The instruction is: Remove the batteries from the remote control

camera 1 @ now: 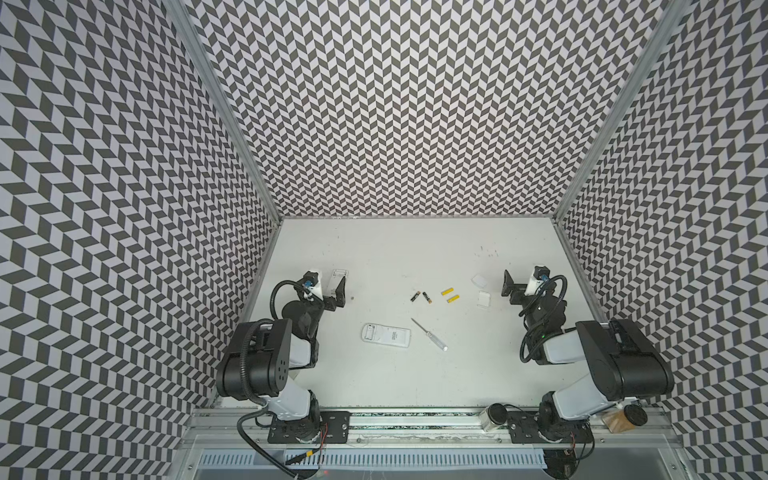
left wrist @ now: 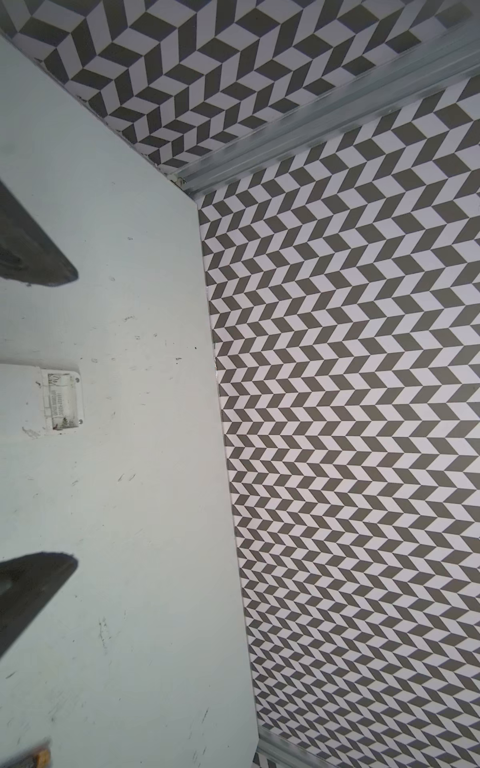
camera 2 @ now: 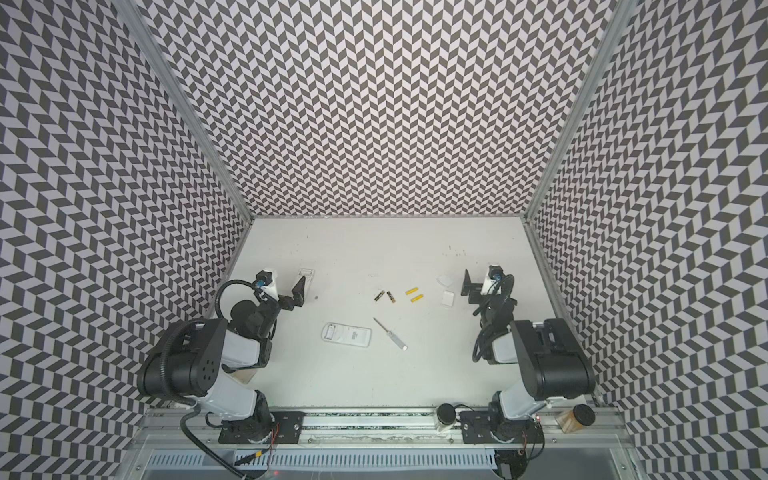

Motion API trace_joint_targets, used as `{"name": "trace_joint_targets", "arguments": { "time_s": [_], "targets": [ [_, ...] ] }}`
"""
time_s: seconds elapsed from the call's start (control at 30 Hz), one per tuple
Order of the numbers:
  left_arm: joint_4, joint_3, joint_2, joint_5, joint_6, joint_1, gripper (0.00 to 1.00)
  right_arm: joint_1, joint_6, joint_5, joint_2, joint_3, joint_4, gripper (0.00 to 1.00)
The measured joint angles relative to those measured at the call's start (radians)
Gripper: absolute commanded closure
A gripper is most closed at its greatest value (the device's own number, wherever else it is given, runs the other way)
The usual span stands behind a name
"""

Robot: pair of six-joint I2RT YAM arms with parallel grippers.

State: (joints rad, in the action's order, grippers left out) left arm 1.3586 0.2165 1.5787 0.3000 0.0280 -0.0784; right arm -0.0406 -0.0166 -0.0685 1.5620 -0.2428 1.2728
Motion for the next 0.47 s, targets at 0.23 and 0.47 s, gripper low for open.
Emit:
{"name": "trace_joint_targets", "arguments": {
  "time_s": [0.23,0.47],
  "targets": [
    [-0.009,0.002,0.000,-0.010,0.002,0.007,0.00,0.000,0.000,0.003,0.000,0.000,0.000,0.01],
    [-0.039,0.010,0.000,-0.045,0.005,0.026,0.00,0.000,0.000,0.003,0.000,0.000,0.000,0.01]
  ]
}}
